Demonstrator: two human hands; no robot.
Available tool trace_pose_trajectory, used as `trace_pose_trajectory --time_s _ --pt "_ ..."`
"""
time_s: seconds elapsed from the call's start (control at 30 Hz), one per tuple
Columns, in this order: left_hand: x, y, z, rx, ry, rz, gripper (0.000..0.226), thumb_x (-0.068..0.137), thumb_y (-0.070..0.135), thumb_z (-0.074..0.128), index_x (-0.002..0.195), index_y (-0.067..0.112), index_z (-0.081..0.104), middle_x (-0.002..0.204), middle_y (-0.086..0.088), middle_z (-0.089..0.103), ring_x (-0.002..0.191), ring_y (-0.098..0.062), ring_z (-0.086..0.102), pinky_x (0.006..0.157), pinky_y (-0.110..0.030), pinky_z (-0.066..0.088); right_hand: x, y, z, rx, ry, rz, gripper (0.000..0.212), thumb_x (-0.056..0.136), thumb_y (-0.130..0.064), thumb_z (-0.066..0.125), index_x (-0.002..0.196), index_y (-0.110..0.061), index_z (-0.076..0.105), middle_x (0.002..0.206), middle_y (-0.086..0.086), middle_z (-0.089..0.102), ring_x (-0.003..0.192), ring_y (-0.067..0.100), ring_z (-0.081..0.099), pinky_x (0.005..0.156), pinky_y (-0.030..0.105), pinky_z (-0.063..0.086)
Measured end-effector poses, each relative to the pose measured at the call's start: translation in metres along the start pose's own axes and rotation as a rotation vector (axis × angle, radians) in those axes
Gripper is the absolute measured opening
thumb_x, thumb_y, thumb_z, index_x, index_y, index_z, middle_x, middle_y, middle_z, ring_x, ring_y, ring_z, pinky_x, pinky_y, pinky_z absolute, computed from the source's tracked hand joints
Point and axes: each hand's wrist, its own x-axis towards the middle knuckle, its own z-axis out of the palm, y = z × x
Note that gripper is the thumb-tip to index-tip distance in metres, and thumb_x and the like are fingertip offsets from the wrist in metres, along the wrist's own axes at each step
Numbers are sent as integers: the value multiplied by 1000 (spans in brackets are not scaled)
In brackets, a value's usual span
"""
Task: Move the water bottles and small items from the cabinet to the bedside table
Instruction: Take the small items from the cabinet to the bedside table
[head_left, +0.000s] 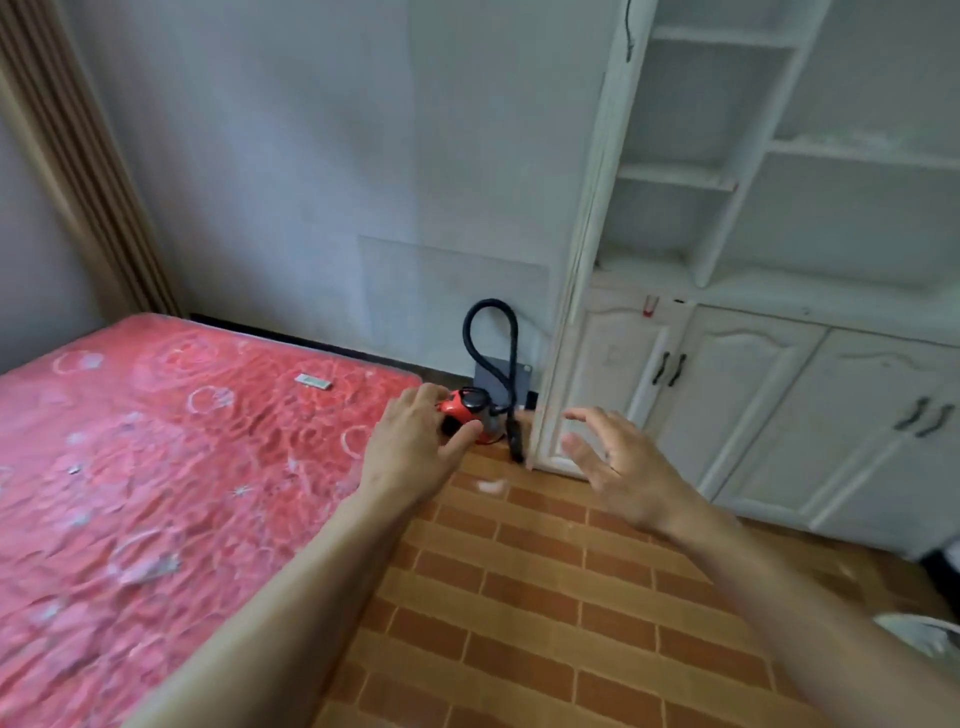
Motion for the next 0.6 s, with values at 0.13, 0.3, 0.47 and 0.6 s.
trace_pose_trajectory --time_s 0.13,0.3,0.47,0.6 --pt "23 39 34 -62 -52 100 53 87 61 58 125 23 55 117 3 59 107 -17 55 89 -35 48 -15 28 -34 -18 95 83 62 94 -66 31 140 -26 45 138 -5 51 125 11 47 103 33 38" --pt "42 99 79 -96 -132 200 57 89 63 56 130 24 53 125 4 58 115 -16 54 93 -38 51 -25 79 -75 -8 189 184 62 94 -66 31 141 -28 44 142 -8 48 132 11 42 109 36 37" --pt "65 154 119 -87 -175 236 59 90 63 55 133 24 51 131 4 57 118 -14 54 96 -40 51 -25 135 -112 36 249 214 61 95 -64 31 143 -28 41 146 -8 45 134 10 41 111 42 38" --pt "84 192 146 -63 -189 248 57 91 59 57 134 23 52 132 5 57 118 -12 54 97 -35 50 -18 179 -142 68 266 233 60 95 -65 31 144 -31 39 148 -9 43 135 10 40 111 40 38"
